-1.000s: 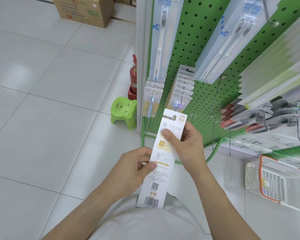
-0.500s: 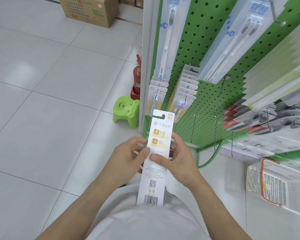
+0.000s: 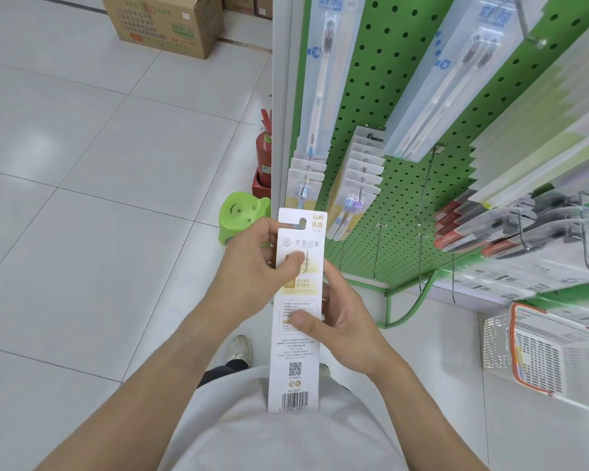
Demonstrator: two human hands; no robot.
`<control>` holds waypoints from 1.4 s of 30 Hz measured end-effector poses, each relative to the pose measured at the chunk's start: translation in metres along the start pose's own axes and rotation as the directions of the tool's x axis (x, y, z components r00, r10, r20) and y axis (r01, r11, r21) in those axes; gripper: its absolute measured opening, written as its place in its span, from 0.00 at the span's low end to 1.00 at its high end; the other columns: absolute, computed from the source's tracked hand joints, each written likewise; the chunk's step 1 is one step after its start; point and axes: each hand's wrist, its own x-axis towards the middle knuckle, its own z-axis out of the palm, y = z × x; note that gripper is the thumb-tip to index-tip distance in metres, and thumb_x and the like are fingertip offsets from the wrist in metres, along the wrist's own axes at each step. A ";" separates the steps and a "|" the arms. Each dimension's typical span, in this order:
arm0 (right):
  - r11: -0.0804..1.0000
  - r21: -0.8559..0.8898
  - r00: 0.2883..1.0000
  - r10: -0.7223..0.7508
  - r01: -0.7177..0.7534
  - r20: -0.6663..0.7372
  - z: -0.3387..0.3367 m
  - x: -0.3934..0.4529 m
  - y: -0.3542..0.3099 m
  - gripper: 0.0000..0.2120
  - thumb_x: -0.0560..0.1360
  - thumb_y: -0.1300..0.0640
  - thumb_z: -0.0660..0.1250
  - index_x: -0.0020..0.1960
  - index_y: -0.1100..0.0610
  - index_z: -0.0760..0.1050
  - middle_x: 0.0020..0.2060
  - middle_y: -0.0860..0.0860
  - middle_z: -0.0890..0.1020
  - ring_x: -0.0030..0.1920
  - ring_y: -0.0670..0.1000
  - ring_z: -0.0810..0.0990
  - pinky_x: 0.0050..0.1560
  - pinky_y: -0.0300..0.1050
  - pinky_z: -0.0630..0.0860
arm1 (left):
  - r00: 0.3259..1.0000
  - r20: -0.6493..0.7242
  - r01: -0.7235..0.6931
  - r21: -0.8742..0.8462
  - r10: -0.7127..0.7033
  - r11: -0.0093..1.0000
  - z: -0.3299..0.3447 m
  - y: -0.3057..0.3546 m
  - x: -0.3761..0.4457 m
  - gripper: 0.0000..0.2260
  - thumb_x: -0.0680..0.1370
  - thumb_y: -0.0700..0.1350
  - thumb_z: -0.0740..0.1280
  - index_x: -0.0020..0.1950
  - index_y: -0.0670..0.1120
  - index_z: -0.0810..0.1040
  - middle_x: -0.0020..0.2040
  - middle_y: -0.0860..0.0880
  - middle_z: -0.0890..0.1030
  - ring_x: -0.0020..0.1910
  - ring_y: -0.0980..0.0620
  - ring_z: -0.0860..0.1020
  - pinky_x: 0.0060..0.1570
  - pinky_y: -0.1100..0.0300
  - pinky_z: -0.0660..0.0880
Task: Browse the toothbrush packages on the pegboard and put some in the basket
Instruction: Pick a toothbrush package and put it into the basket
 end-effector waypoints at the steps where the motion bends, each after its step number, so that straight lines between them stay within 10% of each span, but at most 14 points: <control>1: 1.000 0.002 1.000 0.002 -0.002 -0.006 0.001 -0.001 0.001 0.32 0.77 0.66 0.72 0.76 0.49 0.65 0.58 0.62 0.82 0.56 0.58 0.81 0.56 0.57 0.79 | 1.000 -0.004 -0.001 0.005 0.001 1.000 0.001 0.000 0.000 0.10 0.76 0.36 0.73 0.51 0.50 0.77 0.45 0.55 0.86 0.41 0.53 0.86 0.36 0.62 0.81; 17: 0.989 -0.096 0.993 0.113 -0.109 0.033 0.000 -0.003 0.000 0.32 0.74 0.64 0.76 0.72 0.44 0.70 0.56 0.53 0.85 0.52 0.56 0.84 0.49 0.60 0.83 | 0.999 0.043 0.032 0.035 -0.034 0.999 -0.008 -0.015 -0.005 0.15 0.79 0.39 0.70 0.60 0.54 0.72 0.54 0.56 0.83 0.43 0.54 0.86 0.41 0.59 0.82; 25: 0.988 -0.092 0.986 0.112 -0.124 -0.127 0.000 -0.001 0.006 0.20 0.77 0.57 0.73 0.67 0.45 0.75 0.50 0.55 0.85 0.44 0.53 0.82 0.35 0.44 0.77 | 0.995 0.063 0.070 0.095 -0.076 0.993 -0.002 -0.034 -0.008 0.17 0.77 0.42 0.72 0.58 0.60 0.72 0.45 0.59 0.82 0.38 0.45 0.83 0.38 0.55 0.80; 30: 0.984 -0.127 0.985 0.112 -0.129 -0.127 -0.003 -0.003 0.000 0.24 0.74 0.64 0.76 0.66 0.50 0.75 0.55 0.53 0.85 0.55 0.54 0.84 0.55 0.54 0.81 | 1.000 0.008 0.029 0.015 -0.029 0.999 0.005 -0.024 -0.004 0.16 0.78 0.39 0.71 0.57 0.58 0.73 0.47 0.56 0.83 0.37 0.46 0.85 0.40 0.52 0.82; 37: 0.955 -0.210 0.970 0.176 -0.209 -0.168 -0.002 -0.016 0.003 0.16 0.74 0.61 0.76 0.61 0.51 0.81 0.55 0.50 0.86 0.56 0.54 0.84 0.58 0.52 0.80 | 0.984 0.174 0.016 0.044 -0.023 0.999 0.005 -0.027 0.001 0.18 0.76 0.42 0.74 0.59 0.58 0.73 0.49 0.59 0.84 0.39 0.52 0.83 0.40 0.59 0.80; 42: 0.948 -0.209 0.957 0.196 -0.241 -0.216 0.001 -0.026 0.002 0.14 0.78 0.60 0.72 0.63 0.50 0.80 0.56 0.49 0.86 0.57 0.52 0.84 0.56 0.53 0.81 | 0.974 0.200 0.097 0.065 -0.109 0.993 0.008 -0.037 -0.001 0.13 0.76 0.40 0.74 0.52 0.56 0.79 0.40 0.52 0.84 0.37 0.45 0.84 0.39 0.45 0.82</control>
